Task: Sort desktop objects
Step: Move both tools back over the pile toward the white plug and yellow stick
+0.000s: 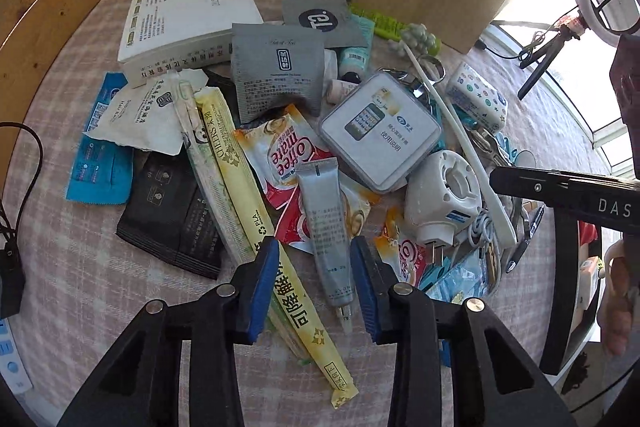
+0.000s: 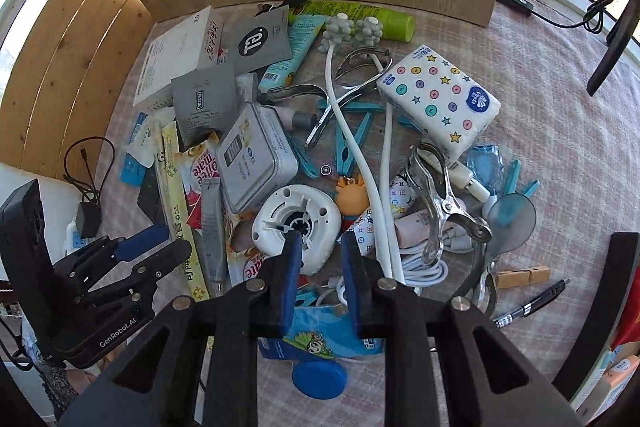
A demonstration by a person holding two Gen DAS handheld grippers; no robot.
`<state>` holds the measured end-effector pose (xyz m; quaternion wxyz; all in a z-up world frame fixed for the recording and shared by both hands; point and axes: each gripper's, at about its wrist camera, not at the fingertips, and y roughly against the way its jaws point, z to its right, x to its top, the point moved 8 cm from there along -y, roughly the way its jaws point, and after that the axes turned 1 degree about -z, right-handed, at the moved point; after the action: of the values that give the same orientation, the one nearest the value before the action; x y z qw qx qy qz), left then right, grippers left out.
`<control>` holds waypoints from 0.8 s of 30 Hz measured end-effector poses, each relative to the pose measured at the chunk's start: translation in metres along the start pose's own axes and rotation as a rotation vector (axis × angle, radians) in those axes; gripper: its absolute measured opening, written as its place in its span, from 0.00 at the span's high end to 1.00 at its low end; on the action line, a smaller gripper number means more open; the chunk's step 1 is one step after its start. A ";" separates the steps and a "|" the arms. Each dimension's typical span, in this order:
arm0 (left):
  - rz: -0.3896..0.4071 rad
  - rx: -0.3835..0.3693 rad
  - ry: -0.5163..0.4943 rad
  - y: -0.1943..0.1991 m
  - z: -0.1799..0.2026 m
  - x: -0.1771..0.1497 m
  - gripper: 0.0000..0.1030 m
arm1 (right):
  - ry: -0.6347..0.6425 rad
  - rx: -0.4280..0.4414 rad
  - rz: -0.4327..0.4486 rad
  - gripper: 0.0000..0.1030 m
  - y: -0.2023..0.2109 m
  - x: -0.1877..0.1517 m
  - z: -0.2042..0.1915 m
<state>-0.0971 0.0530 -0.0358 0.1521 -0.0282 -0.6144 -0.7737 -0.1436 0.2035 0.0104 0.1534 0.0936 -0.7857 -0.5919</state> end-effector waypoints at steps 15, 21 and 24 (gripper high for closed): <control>-0.016 0.044 -0.019 -0.009 -0.003 0.002 0.67 | -0.010 0.005 -0.059 0.81 -0.029 0.005 0.001; -0.031 0.027 -0.052 -0.012 0.011 0.001 0.70 | -0.022 -0.002 -0.070 0.81 -0.034 0.008 0.000; -0.048 0.041 -0.086 -0.017 0.013 -0.005 0.73 | 0.000 -0.001 -0.072 0.81 -0.032 0.007 -0.006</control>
<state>-0.0990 0.0699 -0.0495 0.1073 -0.0434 -0.6366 -0.7625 -0.1488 0.1863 -0.0182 0.1323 0.1216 -0.7814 -0.5976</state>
